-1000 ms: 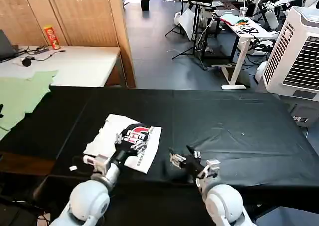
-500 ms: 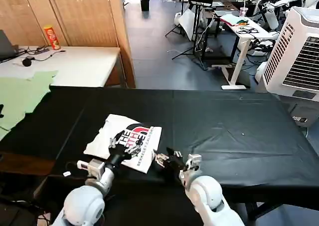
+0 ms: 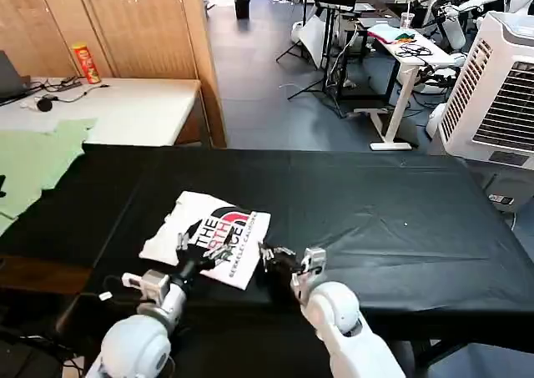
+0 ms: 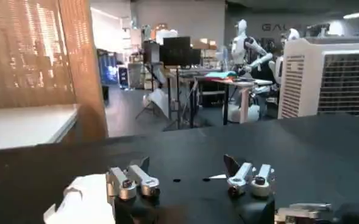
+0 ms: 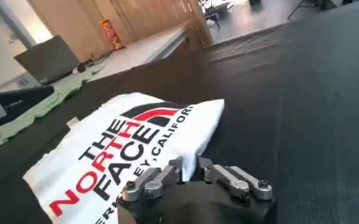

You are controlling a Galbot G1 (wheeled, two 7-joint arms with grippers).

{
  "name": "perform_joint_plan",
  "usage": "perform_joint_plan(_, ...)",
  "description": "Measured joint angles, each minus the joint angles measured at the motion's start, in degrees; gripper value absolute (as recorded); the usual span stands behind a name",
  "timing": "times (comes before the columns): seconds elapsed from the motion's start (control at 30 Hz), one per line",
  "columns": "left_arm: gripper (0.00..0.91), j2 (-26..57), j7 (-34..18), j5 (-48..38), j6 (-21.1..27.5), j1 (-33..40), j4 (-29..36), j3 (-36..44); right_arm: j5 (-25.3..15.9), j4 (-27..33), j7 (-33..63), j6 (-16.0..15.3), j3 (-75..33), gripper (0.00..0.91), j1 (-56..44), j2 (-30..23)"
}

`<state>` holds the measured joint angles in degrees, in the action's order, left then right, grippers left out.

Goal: Fold and organize the clothes.

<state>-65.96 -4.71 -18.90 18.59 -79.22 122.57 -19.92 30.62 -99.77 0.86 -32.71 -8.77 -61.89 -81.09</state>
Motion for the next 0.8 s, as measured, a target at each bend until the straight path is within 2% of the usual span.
perform_joint_plan(0.27, 0.878, -0.5, 0.0, 0.4, -0.9, -0.7, -0.4, -0.4, -1.5, 0.7, -0.4, 0.7, -3.1, 0.078, 1.9, 2.9)
perform_joint_plan(0.3, 0.878, -0.5, 0.0, 0.3, -1.2, -0.9, -0.5, -0.6, -2.3, 1.1, -0.4, 0.9, -3.7, 0.137, 2.3, 3.6)
perform_joint_plan(0.33, 0.878, -0.5, 0.0, 0.3, -1.3, -1.2, -0.6, -0.7, -3.0, 1.3, -0.4, 0.9, -4.3, 0.293, 2.8, 4.5)
perform_joint_plan(0.37, 0.878, -0.5, 0.0, 0.2, -1.4, -1.4, -0.7, -0.8, -3.7, 1.4, -0.4, 0.7, -4.7, 0.878, 3.1, 5.3)
perform_joint_plan(0.5, 0.878, -0.3, -1.7, -0.1, -0.9, -1.9, -0.8, -0.8, -6.0, 0.6, -1.5, 0.9, -5.9, 0.878, 3.0, 8.3)
perform_joint_plan(0.63, 0.878, -0.2, -2.2, -1.1, -1.5, -2.5, -1.6, -1.2, -9.2, -3.1, -3.3, 3.3, -6.6, 0.878, 0.3, 10.8)
perform_joint_plan(0.8, 0.878, 0.2, -0.9, -0.4, -7.1, -2.7, -2.9, -1.6, -13.3, -9.9, -2.4, 7.5, -8.1, 0.878, -5.4, 12.2)
